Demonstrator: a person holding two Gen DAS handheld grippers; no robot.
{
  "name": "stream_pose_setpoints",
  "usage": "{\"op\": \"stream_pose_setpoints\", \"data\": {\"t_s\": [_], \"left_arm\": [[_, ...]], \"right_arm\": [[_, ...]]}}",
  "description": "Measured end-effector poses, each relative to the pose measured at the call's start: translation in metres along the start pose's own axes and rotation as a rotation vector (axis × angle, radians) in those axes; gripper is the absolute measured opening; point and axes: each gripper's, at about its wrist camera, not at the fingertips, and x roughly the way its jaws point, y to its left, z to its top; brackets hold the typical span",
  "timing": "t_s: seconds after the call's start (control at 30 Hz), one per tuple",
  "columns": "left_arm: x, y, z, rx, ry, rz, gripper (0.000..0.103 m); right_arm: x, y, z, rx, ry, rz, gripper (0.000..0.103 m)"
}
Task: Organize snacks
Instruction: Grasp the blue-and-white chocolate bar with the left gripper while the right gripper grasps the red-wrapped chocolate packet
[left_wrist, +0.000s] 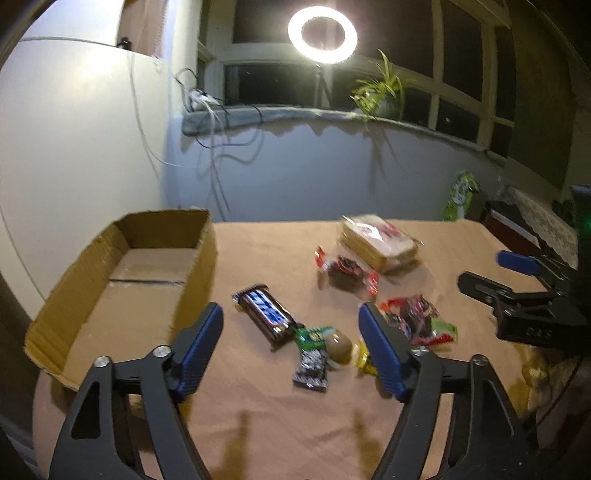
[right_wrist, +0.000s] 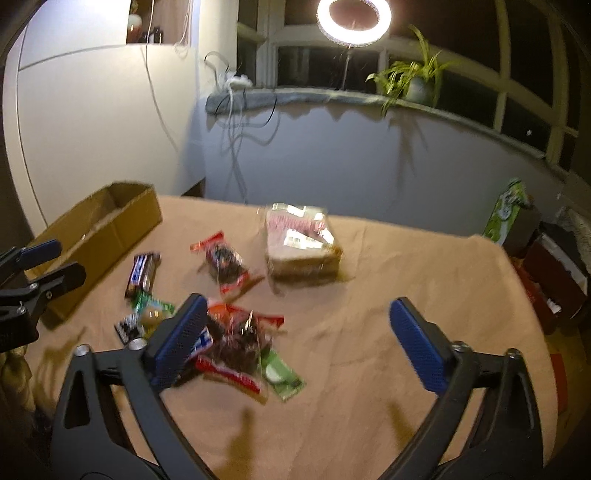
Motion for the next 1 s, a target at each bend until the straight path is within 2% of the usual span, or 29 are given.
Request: {"op": "stream_pose_setpoints", "data": {"t_s": [0.13,0.27,0.33,0.4,0.53,0.8,1.0], "left_arm": [[0.007,-0.010,-0.009,0.028,0.045,-0.055,0.053],[0.013,-0.018,-0.014,0.043,0.085,-0.112,0.042],[0.015,-0.022,-0.016,0.045,0.104,-0.141,0.034],[0.016,-0.026,-0.018,0.052,0.119,-0.169,0.030],[0.020,-0.036,-0.020,0.080,0.146,-0.211,0.025],[0.032,-0.061,-0.023,0.193,0.193,-0.247,0.024],[0.046,-0.065,-0.022,0.239,0.225,-0.244,0.024]], "right_arm": [[0.013,-0.011,-0.010,0.040,0.060,0.059,0.088],[0.025,-0.020,-0.016,0.085,0.113,0.131,0.078],[0.031,-0.022,-0.018,0.117,0.140,0.180,0.076],[0.037,-0.021,-0.019,0.134,0.161,0.217,0.073],[0.044,-0.014,-0.020,0.129,0.193,0.253,0.073],[0.067,-0.005,-0.018,0.141,0.272,0.305,0.072],[0.080,0.002,-0.019,0.116,0.316,0.333,0.055]]}}
